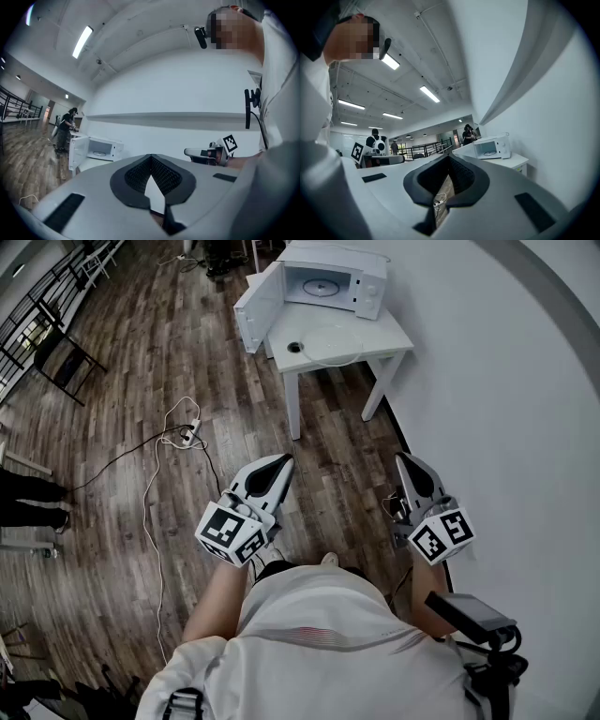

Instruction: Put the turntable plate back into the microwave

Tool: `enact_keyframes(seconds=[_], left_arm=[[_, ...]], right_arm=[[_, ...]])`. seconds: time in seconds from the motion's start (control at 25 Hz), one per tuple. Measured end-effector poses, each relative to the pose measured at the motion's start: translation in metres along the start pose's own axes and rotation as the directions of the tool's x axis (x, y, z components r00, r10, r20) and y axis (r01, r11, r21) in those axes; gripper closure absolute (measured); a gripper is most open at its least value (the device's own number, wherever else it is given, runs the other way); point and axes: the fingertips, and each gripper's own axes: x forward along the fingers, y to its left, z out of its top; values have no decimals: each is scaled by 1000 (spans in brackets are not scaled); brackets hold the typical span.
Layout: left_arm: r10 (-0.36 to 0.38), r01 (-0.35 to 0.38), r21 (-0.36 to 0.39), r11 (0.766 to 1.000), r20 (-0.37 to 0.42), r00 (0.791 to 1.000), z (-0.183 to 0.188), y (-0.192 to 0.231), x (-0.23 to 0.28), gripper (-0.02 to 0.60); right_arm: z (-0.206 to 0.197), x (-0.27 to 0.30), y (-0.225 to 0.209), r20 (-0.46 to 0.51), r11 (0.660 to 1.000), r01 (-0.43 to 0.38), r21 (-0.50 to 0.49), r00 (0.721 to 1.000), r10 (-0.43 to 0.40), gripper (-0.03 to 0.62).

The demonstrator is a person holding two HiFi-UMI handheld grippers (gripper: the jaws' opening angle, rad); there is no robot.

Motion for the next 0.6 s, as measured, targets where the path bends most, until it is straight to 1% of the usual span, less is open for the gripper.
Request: enact_keyframes(seconds=[0.2, 0.4, 0.6], left_arm=[[30, -30, 0, 1000, 13, 999, 0, -5, 5, 572], [65, -65, 0, 998, 24, 998, -2, -21, 17, 571], [82, -82, -2, 997, 25, 996, -14, -30, 26, 572]], right_arm=[[-3, -9, -9, -17, 1000, -15, 3, 1000, 15, 591], [-2, -20, -28, -42, 999, -43, -6, 998, 43, 591], [-12, -22, -41, -71, 998, -69, -1, 995, 69, 591]])
